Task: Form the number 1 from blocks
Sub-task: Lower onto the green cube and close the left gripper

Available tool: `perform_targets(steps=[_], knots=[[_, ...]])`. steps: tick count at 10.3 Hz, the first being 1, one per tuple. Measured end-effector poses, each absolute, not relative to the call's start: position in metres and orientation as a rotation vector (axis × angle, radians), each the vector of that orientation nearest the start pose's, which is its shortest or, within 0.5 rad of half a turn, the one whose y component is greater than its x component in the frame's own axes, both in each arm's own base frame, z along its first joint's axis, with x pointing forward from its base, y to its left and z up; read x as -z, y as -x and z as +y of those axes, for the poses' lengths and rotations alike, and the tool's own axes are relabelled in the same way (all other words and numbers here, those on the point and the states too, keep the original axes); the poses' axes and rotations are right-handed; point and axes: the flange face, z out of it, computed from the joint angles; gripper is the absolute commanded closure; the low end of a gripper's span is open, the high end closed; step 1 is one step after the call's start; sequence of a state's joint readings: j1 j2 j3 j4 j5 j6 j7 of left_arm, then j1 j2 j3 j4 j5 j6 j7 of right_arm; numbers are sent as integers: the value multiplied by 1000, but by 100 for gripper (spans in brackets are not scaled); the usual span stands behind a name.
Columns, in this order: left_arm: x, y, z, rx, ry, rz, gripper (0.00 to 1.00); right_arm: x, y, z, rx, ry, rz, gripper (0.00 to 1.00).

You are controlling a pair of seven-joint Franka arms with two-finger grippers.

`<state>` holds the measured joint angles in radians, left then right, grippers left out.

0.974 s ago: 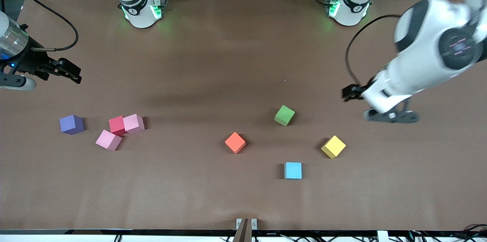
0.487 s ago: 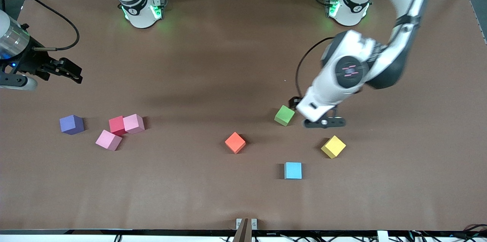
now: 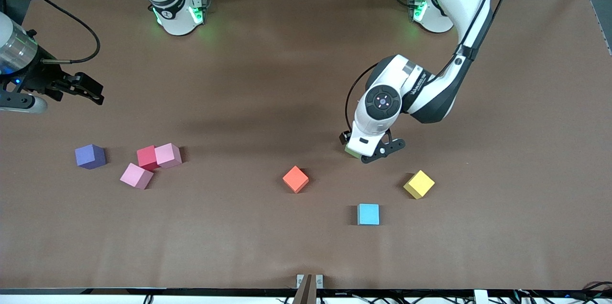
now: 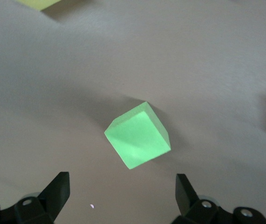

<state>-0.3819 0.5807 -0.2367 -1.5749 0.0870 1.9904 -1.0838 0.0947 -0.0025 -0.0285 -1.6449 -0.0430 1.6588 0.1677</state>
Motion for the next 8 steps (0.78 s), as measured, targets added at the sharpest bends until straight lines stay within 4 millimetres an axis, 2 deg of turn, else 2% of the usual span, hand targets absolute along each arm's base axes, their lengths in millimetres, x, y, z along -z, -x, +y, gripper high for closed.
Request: perform_targets(steps=[3,6,8], knots=[[-262,-557,-364,-140,2908,-871,0,-599,-559,33,34,3178,156,0],[-227,-536,-368,-83,2921,-1022,0,-599,-559,33,34,3178,155,0],[-216,-527,-369,-56,2946,-1069,0,-599,-559,33,35,3178,154,0]])
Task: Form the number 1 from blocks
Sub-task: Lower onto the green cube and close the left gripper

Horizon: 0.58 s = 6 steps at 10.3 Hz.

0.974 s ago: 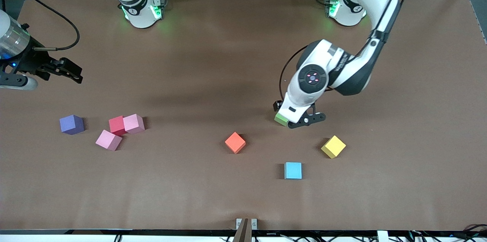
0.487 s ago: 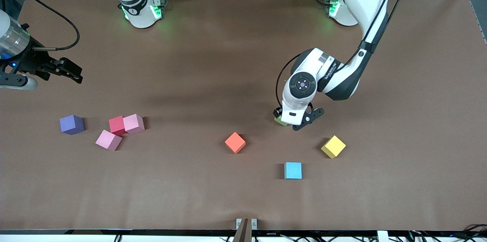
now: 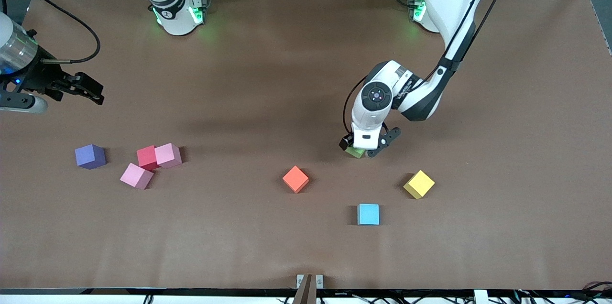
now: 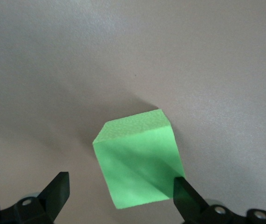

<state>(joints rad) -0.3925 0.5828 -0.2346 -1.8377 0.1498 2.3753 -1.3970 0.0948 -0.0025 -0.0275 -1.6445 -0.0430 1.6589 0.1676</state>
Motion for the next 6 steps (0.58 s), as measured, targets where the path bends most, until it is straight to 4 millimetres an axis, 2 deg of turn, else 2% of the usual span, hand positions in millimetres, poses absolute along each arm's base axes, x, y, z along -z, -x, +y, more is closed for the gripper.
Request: perform_targets(steps=[6], knots=[[-213,-530,-363,2,2961,-1109,0,-599,-559,34,35,3178,153,0]])
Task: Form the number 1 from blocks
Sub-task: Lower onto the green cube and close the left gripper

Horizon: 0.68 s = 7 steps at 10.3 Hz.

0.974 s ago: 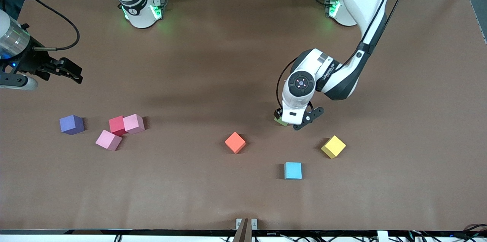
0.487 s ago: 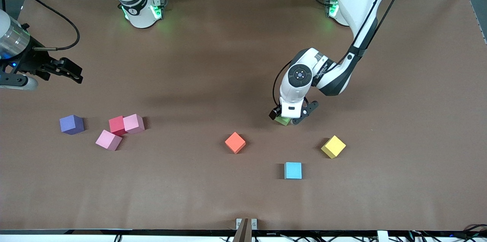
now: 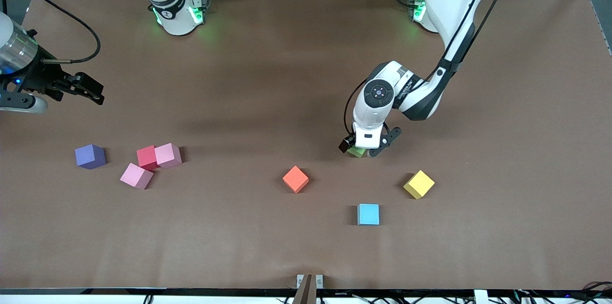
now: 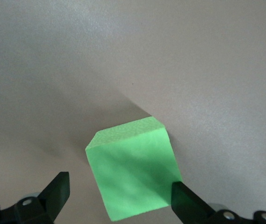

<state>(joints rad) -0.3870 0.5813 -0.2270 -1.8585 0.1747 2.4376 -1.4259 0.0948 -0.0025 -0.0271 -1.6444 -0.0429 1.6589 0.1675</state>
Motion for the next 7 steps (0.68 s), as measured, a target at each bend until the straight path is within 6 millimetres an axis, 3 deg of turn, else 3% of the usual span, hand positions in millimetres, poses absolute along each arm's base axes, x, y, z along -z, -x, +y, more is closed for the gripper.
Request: perform_targets(steps=[4,7], knots=[[-238,-548,-349,58,2969,-1176,0,-599,-559,34,35,3178,152,0],[-240,-548,-348,59,2941,-1248,0,-599,-559,35,35,3178,151,0]])
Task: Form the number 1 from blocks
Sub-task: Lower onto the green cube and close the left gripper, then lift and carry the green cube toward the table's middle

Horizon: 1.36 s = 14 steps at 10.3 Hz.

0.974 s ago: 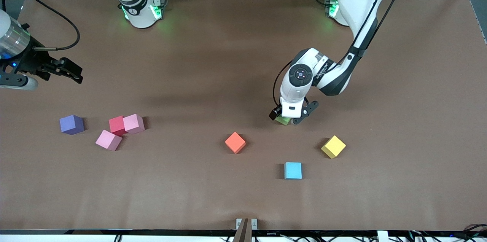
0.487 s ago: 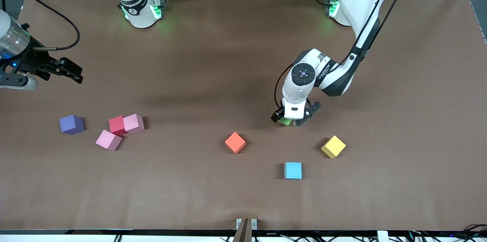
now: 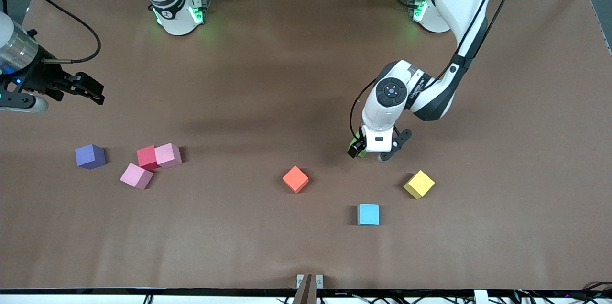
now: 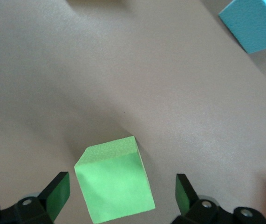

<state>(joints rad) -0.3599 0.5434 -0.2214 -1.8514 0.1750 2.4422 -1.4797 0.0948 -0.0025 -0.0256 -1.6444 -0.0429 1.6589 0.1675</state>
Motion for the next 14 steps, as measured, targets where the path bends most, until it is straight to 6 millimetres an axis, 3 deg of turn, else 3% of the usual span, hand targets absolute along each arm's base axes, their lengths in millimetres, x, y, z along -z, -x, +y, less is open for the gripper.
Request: perform_targets(steps=[3,8,9,10,14], knots=[[-228,-544,-350,34,2871,-1373,0,-599,-559,35,35,3178,151,0],[-203,-539,-350,-10,2830,-1395,0,-600,-559,37,38,3180,111,0],[-199,-539,-351,-16,2828,-1391,28,-601,-560,37,43,3180,99,0],[-196,-538,-352,-22,2826,-1387,97,-602,-560,35,51,3179,97,0],[-192,-535,-358,28,2849,-1298,100,-603,-561,30,59,3178,109,0]])
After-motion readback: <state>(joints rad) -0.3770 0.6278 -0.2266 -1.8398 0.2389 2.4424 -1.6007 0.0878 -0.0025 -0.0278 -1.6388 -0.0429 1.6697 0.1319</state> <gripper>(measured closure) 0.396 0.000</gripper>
